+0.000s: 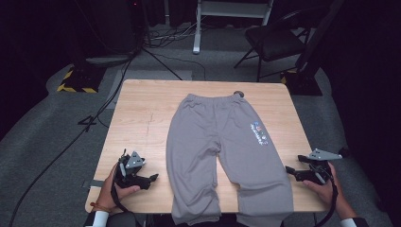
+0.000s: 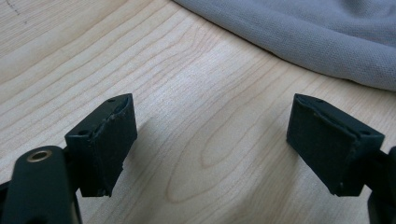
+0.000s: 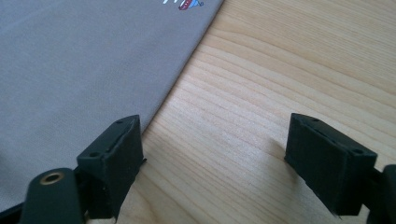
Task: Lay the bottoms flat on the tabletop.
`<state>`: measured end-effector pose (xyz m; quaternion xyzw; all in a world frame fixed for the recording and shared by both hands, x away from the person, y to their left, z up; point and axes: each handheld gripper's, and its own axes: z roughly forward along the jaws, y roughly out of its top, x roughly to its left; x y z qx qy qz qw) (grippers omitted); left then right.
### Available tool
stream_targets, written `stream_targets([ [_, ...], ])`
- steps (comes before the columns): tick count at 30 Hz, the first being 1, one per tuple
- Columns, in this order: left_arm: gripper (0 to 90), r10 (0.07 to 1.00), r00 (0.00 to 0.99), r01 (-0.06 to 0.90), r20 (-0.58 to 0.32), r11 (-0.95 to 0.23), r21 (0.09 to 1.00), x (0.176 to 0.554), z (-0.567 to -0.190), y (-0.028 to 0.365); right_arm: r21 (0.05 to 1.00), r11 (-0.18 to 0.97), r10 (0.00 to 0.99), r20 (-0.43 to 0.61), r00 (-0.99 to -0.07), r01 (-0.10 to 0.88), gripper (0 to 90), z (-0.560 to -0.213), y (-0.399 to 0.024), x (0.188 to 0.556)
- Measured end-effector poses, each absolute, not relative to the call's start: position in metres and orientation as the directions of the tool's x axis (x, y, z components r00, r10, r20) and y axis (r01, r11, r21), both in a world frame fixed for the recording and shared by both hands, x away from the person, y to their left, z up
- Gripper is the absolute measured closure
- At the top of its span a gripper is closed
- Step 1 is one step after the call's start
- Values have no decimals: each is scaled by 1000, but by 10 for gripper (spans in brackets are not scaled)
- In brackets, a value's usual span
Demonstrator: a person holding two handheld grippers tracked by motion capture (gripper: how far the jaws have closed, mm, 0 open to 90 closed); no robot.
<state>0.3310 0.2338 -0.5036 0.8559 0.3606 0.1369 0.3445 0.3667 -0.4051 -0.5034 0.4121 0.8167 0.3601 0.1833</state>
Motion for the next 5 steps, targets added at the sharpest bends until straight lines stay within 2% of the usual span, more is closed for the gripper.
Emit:
stream_targets([
  [5, 164, 712, 702, 521, -9, -505, 688, 331, -503, 234, 739, 401, 805, -3, -593, 540, 190, -503, -405, 367],
])
